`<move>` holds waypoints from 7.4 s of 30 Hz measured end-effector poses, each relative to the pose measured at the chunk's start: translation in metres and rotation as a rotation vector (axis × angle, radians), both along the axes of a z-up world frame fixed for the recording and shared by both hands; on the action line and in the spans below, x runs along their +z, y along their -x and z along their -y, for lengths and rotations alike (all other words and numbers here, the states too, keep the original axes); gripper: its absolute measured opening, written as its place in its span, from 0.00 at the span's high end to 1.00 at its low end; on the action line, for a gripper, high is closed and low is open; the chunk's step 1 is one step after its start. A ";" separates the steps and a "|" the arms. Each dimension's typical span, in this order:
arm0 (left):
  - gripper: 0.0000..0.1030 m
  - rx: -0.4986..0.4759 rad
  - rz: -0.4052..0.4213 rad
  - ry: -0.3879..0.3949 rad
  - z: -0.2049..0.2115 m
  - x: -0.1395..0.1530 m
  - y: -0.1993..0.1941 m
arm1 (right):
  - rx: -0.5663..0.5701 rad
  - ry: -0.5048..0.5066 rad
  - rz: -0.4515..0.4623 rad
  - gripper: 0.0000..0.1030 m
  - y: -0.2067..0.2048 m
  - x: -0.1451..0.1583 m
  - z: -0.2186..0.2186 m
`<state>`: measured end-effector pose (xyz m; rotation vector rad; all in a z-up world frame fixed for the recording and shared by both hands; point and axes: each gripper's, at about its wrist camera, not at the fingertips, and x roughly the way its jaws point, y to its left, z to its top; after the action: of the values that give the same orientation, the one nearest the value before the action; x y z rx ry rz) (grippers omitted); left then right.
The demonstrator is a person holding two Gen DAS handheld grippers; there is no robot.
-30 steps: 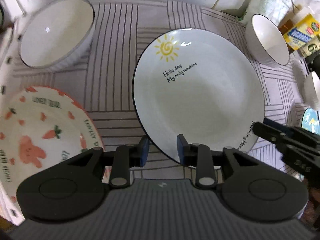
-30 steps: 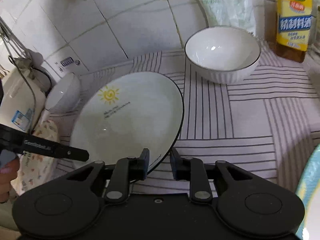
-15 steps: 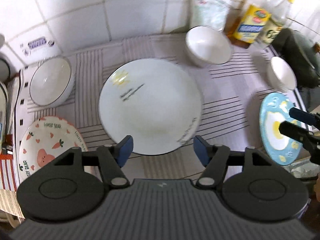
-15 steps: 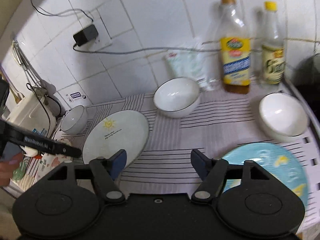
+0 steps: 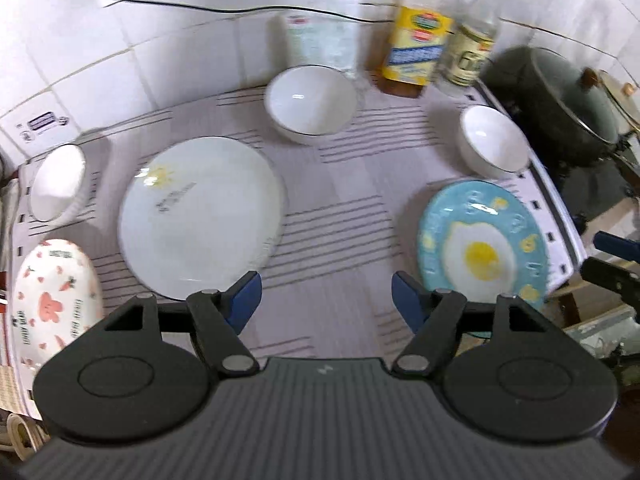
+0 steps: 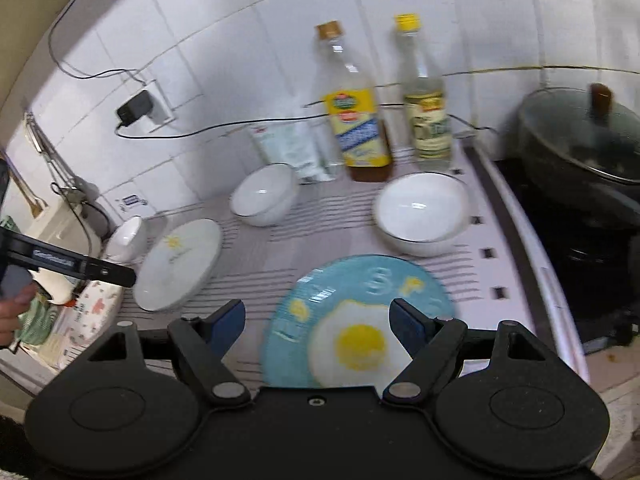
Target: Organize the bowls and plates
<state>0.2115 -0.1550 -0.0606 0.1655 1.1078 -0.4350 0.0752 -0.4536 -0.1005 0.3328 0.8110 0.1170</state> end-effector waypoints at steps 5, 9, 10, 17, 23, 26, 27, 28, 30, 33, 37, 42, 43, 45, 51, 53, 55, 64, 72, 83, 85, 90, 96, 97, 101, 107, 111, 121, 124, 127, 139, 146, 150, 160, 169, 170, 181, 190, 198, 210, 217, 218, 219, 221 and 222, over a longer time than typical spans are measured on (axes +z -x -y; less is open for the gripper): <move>0.24 -0.027 -0.047 0.013 0.037 -0.006 0.023 | 0.018 0.028 -0.006 0.19 0.017 -0.006 0.025; 0.19 -0.055 -0.067 0.019 0.062 -0.015 0.040 | 0.062 0.079 -0.005 0.19 0.023 -0.012 0.031; 0.17 -0.061 -0.069 0.022 0.068 -0.019 0.043 | 0.070 0.089 0.003 0.19 0.024 -0.014 0.032; 0.14 -0.049 -0.080 0.024 0.094 -0.056 0.054 | 0.075 0.130 0.085 0.19 0.027 -0.049 0.036; 0.14 -0.010 -0.092 0.052 0.098 -0.094 0.047 | 0.039 0.133 0.059 0.19 0.016 -0.094 0.039; 0.16 0.020 -0.049 0.023 0.099 -0.113 0.045 | 0.023 0.114 0.048 0.19 0.010 -0.112 0.040; 0.17 0.023 -0.029 -0.011 0.101 -0.117 0.045 | 0.029 0.107 0.027 0.20 0.006 -0.118 0.040; 0.17 0.025 -0.015 -0.024 0.102 -0.120 0.045 | 0.032 0.103 0.012 0.20 0.004 -0.122 0.039; 0.17 0.030 -0.026 -0.007 0.102 -0.125 0.042 | 0.025 0.091 0.003 0.22 0.001 -0.127 0.038; 0.19 0.044 -0.054 0.034 0.101 -0.129 0.038 | 0.011 0.066 0.004 0.30 -0.001 -0.129 0.038; 0.24 0.094 -0.059 0.070 0.097 -0.135 0.030 | -0.014 0.038 -0.020 0.35 -0.007 -0.129 0.040; 0.40 0.129 -0.098 0.099 0.093 -0.141 0.012 | -0.039 -0.010 -0.058 0.47 -0.015 -0.128 0.047; 0.41 0.131 -0.104 0.102 0.092 -0.142 0.011 | -0.041 -0.014 -0.063 0.50 -0.016 -0.128 0.047; 0.50 0.124 -0.106 0.102 0.093 -0.141 0.011 | -0.043 -0.020 -0.073 0.61 -0.016 -0.129 0.047; 0.72 0.032 -0.122 0.097 0.102 -0.140 0.015 | -0.099 -0.052 -0.078 0.70 -0.017 -0.131 0.054; 0.75 0.023 -0.124 0.114 0.106 -0.142 0.015 | -0.082 -0.060 -0.073 0.79 -0.017 -0.133 0.055; 0.74 0.039 -0.112 0.109 0.109 -0.142 0.017 | -0.073 -0.090 -0.071 0.80 -0.016 -0.135 0.057; 0.73 0.090 -0.176 0.079 0.109 -0.139 0.010 | 0.024 -0.098 -0.074 0.81 -0.016 -0.129 0.060; 0.72 0.108 -0.170 0.069 0.094 -0.122 0.014 | 0.099 -0.078 -0.039 0.80 -0.015 -0.114 0.045; 0.72 0.132 -0.142 0.055 0.055 -0.077 0.044 | 0.203 -0.110 -0.008 0.81 -0.015 -0.078 0.020; 0.72 0.145 -0.142 0.054 0.048 -0.070 0.048 | 0.225 -0.113 -0.005 0.80 -0.016 -0.072 0.014; 0.72 0.186 -0.128 0.056 0.031 -0.054 0.057 | 0.279 -0.115 0.007 0.80 -0.022 -0.059 0.000; 0.72 0.260 -0.108 0.093 0.004 -0.042 0.066 | 0.367 -0.096 0.013 0.80 -0.035 -0.044 -0.021; 0.72 0.280 -0.110 0.103 -0.002 -0.041 0.067 | 0.382 -0.089 0.016 0.80 -0.038 -0.042 -0.025; 0.72 0.324 -0.080 0.121 -0.021 -0.034 0.067 | 0.432 -0.089 0.039 0.80 -0.052 -0.036 -0.042; 0.72 0.382 -0.050 0.124 -0.057 -0.025 0.050 | 0.463 -0.097 0.045 0.80 -0.080 -0.031 -0.078; 0.72 0.410 -0.031 0.103 -0.082 -0.019 0.032 | 0.482 -0.120 0.042 0.80 -0.103 -0.033 -0.106; 0.71 0.388 -0.060 0.045 -0.137 -0.046 -0.039 | 0.489 -0.144 -0.031 0.80 -0.170 -0.063 -0.169; 0.71 0.383 -0.082 0.052 -0.150 -0.059 -0.058 | 0.467 -0.143 -0.054 0.80 -0.185 -0.073 -0.180; 0.71 0.376 -0.117 0.062 -0.158 -0.071 -0.078 | 0.439 -0.138 -0.078 0.80 -0.198 -0.082 -0.188; 0.70 0.328 -0.252 0.075 -0.171 -0.100 -0.127 | 0.337 -0.053 -0.132 0.80 -0.210 -0.090 -0.213; 0.68 0.298 -0.299 0.054 -0.171 -0.107 -0.139 | 0.310 0.009 -0.143 0.81 -0.213 -0.084 -0.226; 0.68 0.283 -0.305 0.047 -0.171 -0.110 -0.142 | 0.300 0.032 -0.136 0.81 -0.215 -0.082 -0.228; 0.68 0.276 -0.299 0.025 -0.154 -0.118 -0.140 | 0.306 0.266 -0.115 0.73 -0.215 -0.078 -0.256; 0.71 0.298 -0.263 0.002 -0.144 -0.116 -0.125 | 0.261 0.460 0.004 0.72 -0.192 -0.080 -0.271; 0.71 0.300 -0.241 -0.001 -0.142 -0.115 -0.122 | 0.288 0.415 0.028 0.82 -0.189 -0.079 -0.270; 0.76 0.382 -0.222 -0.003 -0.134 -0.087 -0.089 | 0.353 0.237 0.064 0.86 -0.174 -0.043 -0.259; 0.75 0.396 -0.103 0.025 -0.130 -0.020 -0.029 | 0.445 0.192 0.083 0.71 -0.150 0.014 -0.245; 0.63 0.392 0.001 0.038 -0.159 0.023 0.012 | 0.475 0.189 0.092 0.39 -0.118 0.045 -0.251; 0.52 0.316 0.036 0.040 -0.255 0.033 0.049 | 0.447 0.131 0.145 0.11 -0.076 0.063 -0.327; 0.37 0.240 0.009 0.043 -0.311 0.019 0.033 | 0.402 0.163 0.191 0.10 -0.065 0.056 -0.386; 0.36 0.230 0.012 0.036 -0.317 0.016 0.030 | 0.382 0.160 0.197 0.10 -0.065 0.053 -0.392; 0.35 0.220 0.016 0.028 -0.320 0.013 0.027 | 0.366 0.157 0.189 0.10 -0.066 0.048 -0.398; 0.35 0.204 0.009 0.009 -0.329 0.005 0.020 | 0.349 0.156 0.174 0.10 -0.067 0.038 -0.407; 0.33 0.197 0.006 0.007 -0.333 0.001 0.016 | 0.348 0.159 0.176 0.10 -0.066 0.034 -0.411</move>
<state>0.1954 0.1781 -0.0594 0.0505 1.1045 -0.2622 0.1408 -0.0426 -0.0664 0.0281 0.6925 0.3996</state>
